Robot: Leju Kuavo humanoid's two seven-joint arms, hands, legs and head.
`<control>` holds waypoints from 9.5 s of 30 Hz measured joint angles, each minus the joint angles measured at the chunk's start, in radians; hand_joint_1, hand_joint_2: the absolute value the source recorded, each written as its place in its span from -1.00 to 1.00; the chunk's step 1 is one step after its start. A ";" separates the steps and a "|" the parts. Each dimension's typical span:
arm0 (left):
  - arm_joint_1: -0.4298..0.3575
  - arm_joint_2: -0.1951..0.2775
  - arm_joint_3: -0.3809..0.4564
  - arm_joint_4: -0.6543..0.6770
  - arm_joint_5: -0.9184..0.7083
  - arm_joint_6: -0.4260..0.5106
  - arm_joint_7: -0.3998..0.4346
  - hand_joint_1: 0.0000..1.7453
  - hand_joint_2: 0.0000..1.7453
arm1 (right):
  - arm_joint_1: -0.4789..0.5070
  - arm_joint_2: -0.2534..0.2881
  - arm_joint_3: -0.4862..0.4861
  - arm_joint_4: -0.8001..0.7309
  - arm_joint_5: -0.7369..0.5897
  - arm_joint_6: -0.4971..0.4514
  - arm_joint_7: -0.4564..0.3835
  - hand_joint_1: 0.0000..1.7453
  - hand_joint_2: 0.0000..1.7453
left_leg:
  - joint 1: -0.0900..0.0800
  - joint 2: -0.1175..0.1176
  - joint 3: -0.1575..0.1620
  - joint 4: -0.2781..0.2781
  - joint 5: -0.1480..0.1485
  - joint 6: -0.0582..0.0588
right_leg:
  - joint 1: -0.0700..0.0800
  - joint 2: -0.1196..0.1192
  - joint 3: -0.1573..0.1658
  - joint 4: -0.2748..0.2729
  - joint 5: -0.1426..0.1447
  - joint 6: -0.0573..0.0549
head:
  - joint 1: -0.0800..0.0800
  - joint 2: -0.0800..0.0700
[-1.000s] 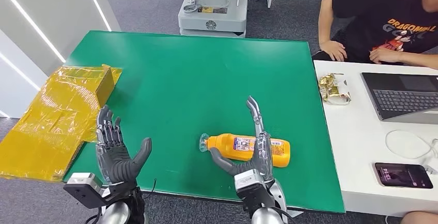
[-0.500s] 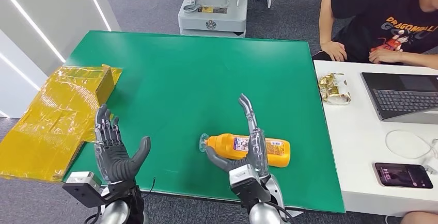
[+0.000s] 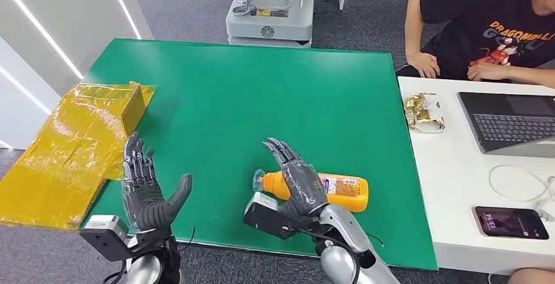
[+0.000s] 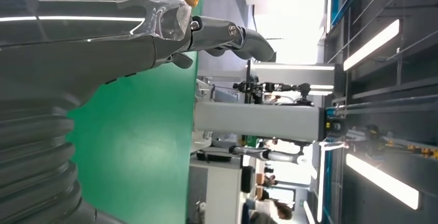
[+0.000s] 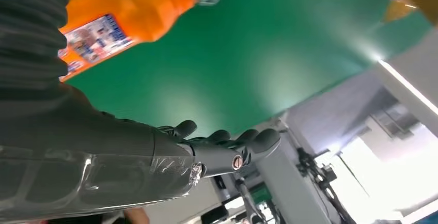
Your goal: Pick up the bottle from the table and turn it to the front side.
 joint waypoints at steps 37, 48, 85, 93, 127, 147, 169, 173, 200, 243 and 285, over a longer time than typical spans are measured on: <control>-0.006 -0.025 0.000 0.000 0.006 -0.014 0.040 -1.00 1.00 | -0.251 -0.303 0.077 0.306 -0.007 0.366 0.133 -1.00 1.00 | 0.000 -0.001 -0.001 0.003 0.000 0.000 | 0.000 0.000 0.000 0.000 0.001 0.002 | 0.000 0.000; -0.004 -0.027 -0.001 0.000 0.015 -0.014 0.040 -1.00 1.00 | -0.224 -0.330 0.091 0.295 -0.023 0.334 0.138 0.79 1.00 | 0.000 0.000 0.000 0.003 0.000 0.000 | 0.000 0.000 0.000 0.000 0.001 0.002 | 0.000 0.000; -0.003 -0.030 -0.045 0.002 0.026 -0.001 0.023 -1.00 1.00 | 0.147 -0.112 -0.125 -0.070 0.015 -0.350 -0.096 1.00 1.00 | 0.000 -0.002 -0.003 0.002 -0.001 0.001 | 0.000 -0.001 -0.001 0.000 -0.001 0.004 | 0.000 0.000; -0.010 -0.021 -0.095 0.026 0.064 -0.006 0.017 -1.00 1.00 | 0.205 -0.044 -0.129 -0.085 -0.023 -0.452 -0.223 1.00 1.00 | 0.000 -0.002 -0.003 0.002 -0.001 0.001 | 0.000 -0.001 -0.001 0.000 -0.001 0.004 | 0.000 0.000; -0.138 0.048 -0.203 0.050 0.058 -0.197 0.086 -1.00 1.00 | 0.122 0.049 -0.125 0.063 -0.037 -0.247 -0.276 1.00 1.00 | 0.000 -0.001 -0.002 0.003 -0.001 0.002 | 0.000 -0.001 -0.001 0.000 -0.001 0.004 | 0.000 0.000; -0.164 0.050 -0.234 0.092 0.078 -0.208 0.145 -1.00 1.00 | 0.065 0.050 -0.081 0.127 -0.009 -0.161 -0.298 1.00 1.00 | 0.000 -0.002 -0.002 0.003 -0.001 0.002 | 0.000 -0.001 -0.001 0.000 -0.001 0.004 | 0.000 0.000; -0.152 0.037 -0.231 0.108 0.071 -0.135 0.131 1.00 1.00 | 0.044 0.056 -0.073 0.179 -0.008 -0.158 -0.288 1.00 1.00 | 0.000 -0.001 -0.003 0.003 -0.001 0.002 | 0.000 -0.001 -0.001 0.000 -0.001 0.004 | 0.000 0.000; -0.143 0.033 -0.228 0.108 0.080 -0.126 0.120 1.00 1.00 | 0.037 0.062 -0.071 0.189 -0.002 -0.152 -0.292 1.00 1.00 | 0.000 -0.001 -0.003 0.003 -0.001 0.002 | 0.000 -0.001 -0.001 0.000 -0.001 0.004 | 0.000 0.000; -0.163 0.019 -0.210 0.104 0.039 -0.122 0.123 1.00 1.00 | 0.068 0.089 -0.064 0.191 -0.052 -0.290 -0.341 -1.00 1.00 | 0.000 -0.002 -0.003 0.003 -0.001 0.002 | 0.000 -0.001 -0.001 0.000 -0.001 0.004 | 0.000 0.000; -0.315 0.499 -0.047 0.238 -0.956 0.350 0.389 1.00 1.00 | 0.164 0.101 -0.015 -0.184 -0.496 -0.521 -0.648 -1.00 1.00 | 0.001 0.001 -0.002 0.002 0.000 0.001 | 0.001 0.001 -0.001 0.001 0.000 0.002 | 0.000 0.000; -0.717 0.595 -0.306 1.103 -1.431 0.220 0.456 -1.00 1.00 | 0.093 0.083 0.045 -0.132 -0.616 -0.489 -0.683 -1.00 1.00 | 0.001 0.002 -0.002 0.002 0.001 -0.001 | 0.001 0.002 -0.002 0.002 0.001 0.001 | 0.000 0.000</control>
